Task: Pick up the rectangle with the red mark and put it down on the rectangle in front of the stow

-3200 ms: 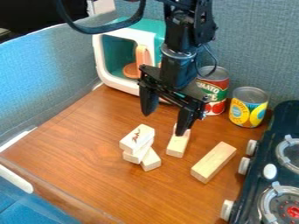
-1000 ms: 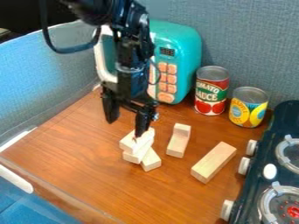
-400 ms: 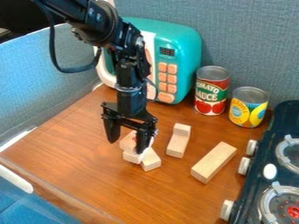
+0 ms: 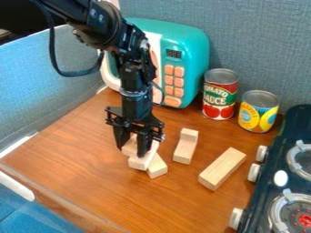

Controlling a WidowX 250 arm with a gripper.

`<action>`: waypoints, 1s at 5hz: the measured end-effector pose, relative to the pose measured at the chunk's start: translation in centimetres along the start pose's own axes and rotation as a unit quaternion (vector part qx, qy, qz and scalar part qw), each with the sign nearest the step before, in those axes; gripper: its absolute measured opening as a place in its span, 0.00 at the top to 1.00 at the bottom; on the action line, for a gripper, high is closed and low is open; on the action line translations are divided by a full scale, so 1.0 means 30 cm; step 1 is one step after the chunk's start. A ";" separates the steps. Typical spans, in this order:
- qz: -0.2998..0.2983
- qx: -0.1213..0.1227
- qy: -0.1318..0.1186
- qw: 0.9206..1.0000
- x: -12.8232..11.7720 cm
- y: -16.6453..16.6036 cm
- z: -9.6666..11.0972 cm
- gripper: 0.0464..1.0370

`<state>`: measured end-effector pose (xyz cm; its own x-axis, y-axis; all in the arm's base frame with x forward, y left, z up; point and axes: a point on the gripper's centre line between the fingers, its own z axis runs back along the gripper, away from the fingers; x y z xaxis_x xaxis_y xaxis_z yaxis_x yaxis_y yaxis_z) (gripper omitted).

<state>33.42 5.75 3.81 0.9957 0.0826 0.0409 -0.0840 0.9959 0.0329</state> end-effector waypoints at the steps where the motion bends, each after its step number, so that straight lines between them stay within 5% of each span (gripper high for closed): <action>1: 0.011 0.002 -0.002 1.000 -0.005 -0.004 0.003 0.49; 2: -0.006 0.022 -0.032 0.999 -0.027 -0.049 0.099 0.49; 3: -0.023 0.091 -0.078 0.993 -0.070 -0.144 0.275 0.49; 4: -0.049 0.104 -0.101 0.988 -0.077 -0.220 0.389 0.49; 5: -0.121 0.096 -0.085 0.984 -0.029 -0.325 0.342 0.49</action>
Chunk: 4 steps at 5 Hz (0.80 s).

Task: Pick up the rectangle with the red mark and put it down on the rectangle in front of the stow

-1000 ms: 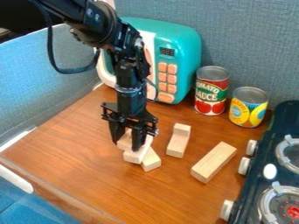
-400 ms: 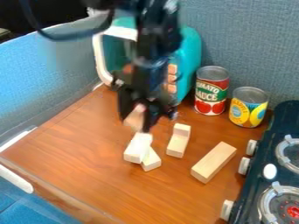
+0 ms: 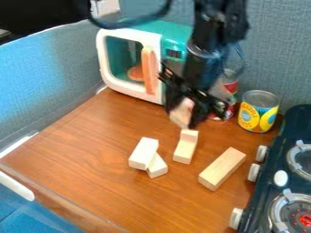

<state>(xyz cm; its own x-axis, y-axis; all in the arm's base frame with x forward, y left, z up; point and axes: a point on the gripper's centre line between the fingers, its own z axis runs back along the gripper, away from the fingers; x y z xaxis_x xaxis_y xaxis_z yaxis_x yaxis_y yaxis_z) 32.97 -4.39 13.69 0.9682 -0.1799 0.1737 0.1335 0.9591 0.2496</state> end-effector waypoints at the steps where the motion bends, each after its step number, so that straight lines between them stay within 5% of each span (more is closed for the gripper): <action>1: -0.044 -0.014 0.003 0.999 0.076 -0.045 -0.005 0.49; 2: -0.087 -0.049 0.012 0.995 0.141 -0.094 -0.090 0.49; 4: -0.078 -0.097 0.048 0.991 0.168 -0.100 -0.224 0.49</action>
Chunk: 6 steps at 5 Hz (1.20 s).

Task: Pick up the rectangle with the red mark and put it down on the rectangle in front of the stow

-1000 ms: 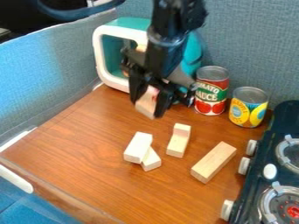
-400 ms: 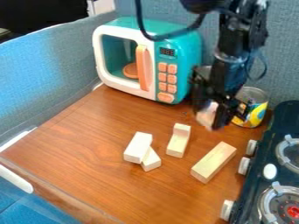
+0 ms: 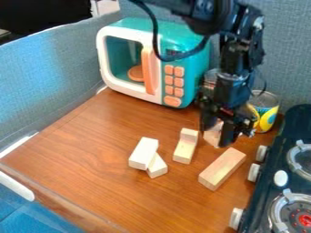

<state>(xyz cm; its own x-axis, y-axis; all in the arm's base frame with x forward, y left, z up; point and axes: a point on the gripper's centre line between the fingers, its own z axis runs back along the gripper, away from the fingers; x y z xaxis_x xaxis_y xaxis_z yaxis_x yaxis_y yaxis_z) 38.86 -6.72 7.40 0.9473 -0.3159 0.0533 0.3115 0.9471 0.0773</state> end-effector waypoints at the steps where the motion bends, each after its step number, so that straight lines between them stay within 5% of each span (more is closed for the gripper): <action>1: -0.008 -0.004 0.023 1.000 0.005 -0.018 -0.073 0.49; 3: -0.047 0.068 0.059 0.995 -0.015 -0.068 -0.116 0.45; 4: -0.042 0.063 0.061 0.995 -0.015 -0.072 -0.121 0.13; 6: 0.023 0.022 0.070 0.997 -0.051 -0.032 -0.157 0.04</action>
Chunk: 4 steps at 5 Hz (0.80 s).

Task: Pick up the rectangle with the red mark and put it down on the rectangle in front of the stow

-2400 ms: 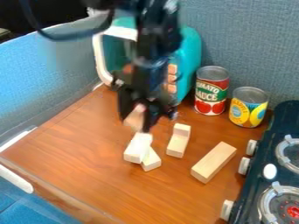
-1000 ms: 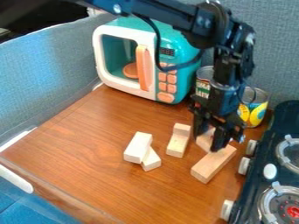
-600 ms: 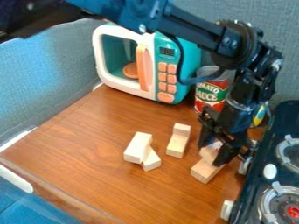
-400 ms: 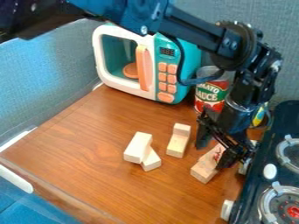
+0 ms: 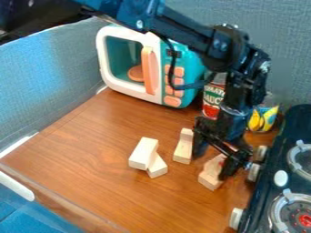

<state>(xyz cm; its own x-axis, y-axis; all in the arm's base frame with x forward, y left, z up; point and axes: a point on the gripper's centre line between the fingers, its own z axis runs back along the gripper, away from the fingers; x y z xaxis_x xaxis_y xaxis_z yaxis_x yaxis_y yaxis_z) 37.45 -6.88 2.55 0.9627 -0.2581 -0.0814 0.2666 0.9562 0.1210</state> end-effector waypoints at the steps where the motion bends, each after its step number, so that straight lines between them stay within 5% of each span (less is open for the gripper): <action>1: 0.041 -0.025 -0.028 0.998 -0.055 0.012 0.057 0.04; 2: 0.113 -0.029 -0.094 0.989 -0.140 0.070 0.203 0.04; 4: 0.151 -0.016 -0.129 0.980 -0.198 0.101 0.313 0.04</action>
